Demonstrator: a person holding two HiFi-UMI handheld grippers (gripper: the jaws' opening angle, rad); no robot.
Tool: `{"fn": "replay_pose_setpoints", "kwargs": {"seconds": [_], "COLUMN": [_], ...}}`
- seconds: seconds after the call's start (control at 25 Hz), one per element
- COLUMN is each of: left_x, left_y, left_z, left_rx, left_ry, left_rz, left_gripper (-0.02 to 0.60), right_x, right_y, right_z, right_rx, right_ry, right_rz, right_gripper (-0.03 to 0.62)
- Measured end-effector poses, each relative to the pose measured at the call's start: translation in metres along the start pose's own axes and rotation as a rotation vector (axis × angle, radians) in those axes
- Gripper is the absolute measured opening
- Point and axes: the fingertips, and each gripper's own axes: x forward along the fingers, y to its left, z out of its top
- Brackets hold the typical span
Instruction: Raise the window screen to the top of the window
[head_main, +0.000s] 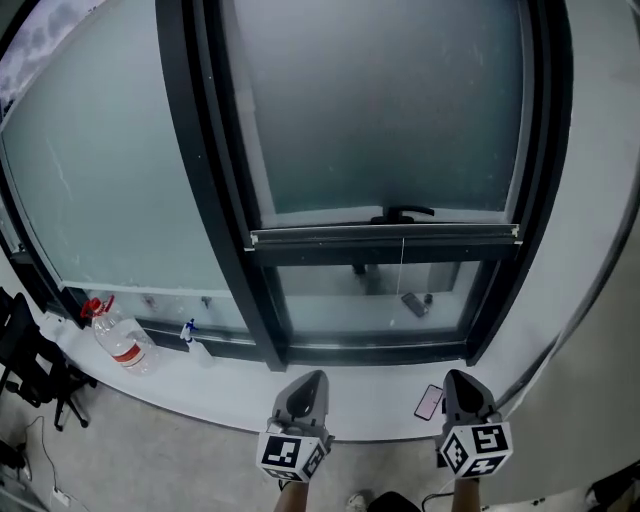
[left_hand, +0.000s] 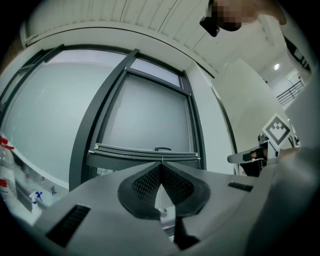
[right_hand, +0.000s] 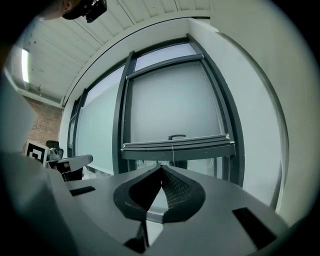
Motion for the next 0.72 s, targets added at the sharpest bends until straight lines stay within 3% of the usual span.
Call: {"fn": "replay_pose_setpoints", "kwargs": {"seconds": [0.28,0.72], "left_x": [0.074,0.225], "left_y": [0.014,0.048], "left_z": [-0.022,-0.034], "left_rx": [-0.012,0.025], "left_ry": [0.046,0.006], "left_rz": [-0.006,0.052], "left_gripper": [0.002,0.002], "right_x": [0.071,0.210], "right_y": [-0.039,-0.114], "right_z": [0.000,0.006], "right_rx": [0.025,0.009], "right_ry": [0.018,0.034], "right_rz": [-0.012,0.048], "right_gripper": [0.005,0.005]}}
